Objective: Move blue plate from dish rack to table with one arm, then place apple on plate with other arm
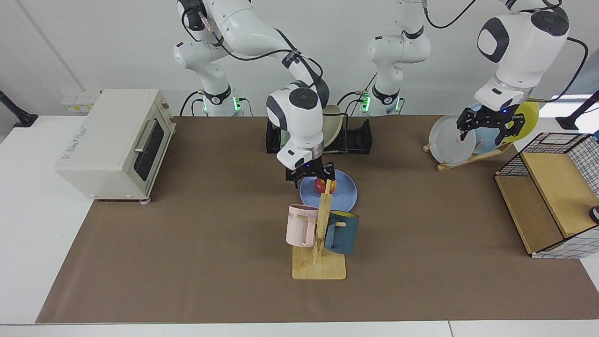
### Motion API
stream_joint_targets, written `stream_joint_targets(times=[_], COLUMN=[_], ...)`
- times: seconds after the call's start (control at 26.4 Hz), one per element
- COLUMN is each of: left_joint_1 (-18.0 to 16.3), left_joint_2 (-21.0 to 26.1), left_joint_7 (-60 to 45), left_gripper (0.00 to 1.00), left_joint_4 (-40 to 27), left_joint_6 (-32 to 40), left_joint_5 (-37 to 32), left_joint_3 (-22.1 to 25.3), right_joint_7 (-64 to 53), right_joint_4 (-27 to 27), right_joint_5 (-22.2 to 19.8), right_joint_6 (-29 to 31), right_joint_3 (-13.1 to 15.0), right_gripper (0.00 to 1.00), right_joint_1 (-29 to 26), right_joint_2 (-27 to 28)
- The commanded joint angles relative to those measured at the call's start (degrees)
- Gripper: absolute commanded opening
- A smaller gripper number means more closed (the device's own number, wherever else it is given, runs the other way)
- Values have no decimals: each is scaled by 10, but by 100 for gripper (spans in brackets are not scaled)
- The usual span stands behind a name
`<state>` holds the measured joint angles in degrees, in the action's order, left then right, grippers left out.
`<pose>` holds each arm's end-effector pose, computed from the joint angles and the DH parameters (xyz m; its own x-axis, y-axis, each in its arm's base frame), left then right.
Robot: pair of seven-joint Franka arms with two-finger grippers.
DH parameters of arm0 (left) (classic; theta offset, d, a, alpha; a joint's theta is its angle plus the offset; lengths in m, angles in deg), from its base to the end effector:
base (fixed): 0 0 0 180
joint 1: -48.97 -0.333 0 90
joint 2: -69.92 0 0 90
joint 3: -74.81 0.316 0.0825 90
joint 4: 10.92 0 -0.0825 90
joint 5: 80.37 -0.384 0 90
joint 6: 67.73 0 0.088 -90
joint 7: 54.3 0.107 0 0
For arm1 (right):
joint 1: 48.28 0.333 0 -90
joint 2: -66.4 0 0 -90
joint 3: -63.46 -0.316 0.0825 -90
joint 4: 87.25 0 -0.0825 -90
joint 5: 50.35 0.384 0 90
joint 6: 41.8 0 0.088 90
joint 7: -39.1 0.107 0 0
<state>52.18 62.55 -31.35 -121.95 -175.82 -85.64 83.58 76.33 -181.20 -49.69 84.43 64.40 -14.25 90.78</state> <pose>0.5268 0.0617 0.5459 0.9448 -0.3249 0.0419 -0.3201 -0.9428 -0.0935 0.5726 0.3752 0.3833 0.9909 -0.0806 0.1074 -0.0715 -0.9937 -0.0859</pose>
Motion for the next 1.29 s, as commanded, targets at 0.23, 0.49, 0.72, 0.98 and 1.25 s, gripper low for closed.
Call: stream_joint_targets(times=[0.23, 0.49, 0.72, 0.98, 1.25], left_joint_1=[-5, 3, 3, 3, 3], left_joint_2=[8, 14, 17, 17, 19], left_joint_7=[-14, -56, -55, -55, -55], left_gripper=[100, 100, 100, 100, 100], left_joint_4=[20, 40, 41, 41, 43], left_joint_6=[20, 32, 32, 32, 31], left_joint_5=[1, 31, 31, 30, 31], left_joint_3=[-2, -4, -4, -4, -4], right_joint_7=[-238, -373, -428, -424, -422], right_joint_4=[26, 25, 26, 18, 15], right_joint_5=[13, 14, 9, -1, -8], right_joint_6=[-223, -309, -375, -358, -337], right_joint_3=[-6, -5, 4, 4, 4], right_gripper=[100, 100, 100, 100, 100], right_joint_1=[-113, -195, -250, -285, -312], right_joint_2=[-117, -187, -228, -265, -265])
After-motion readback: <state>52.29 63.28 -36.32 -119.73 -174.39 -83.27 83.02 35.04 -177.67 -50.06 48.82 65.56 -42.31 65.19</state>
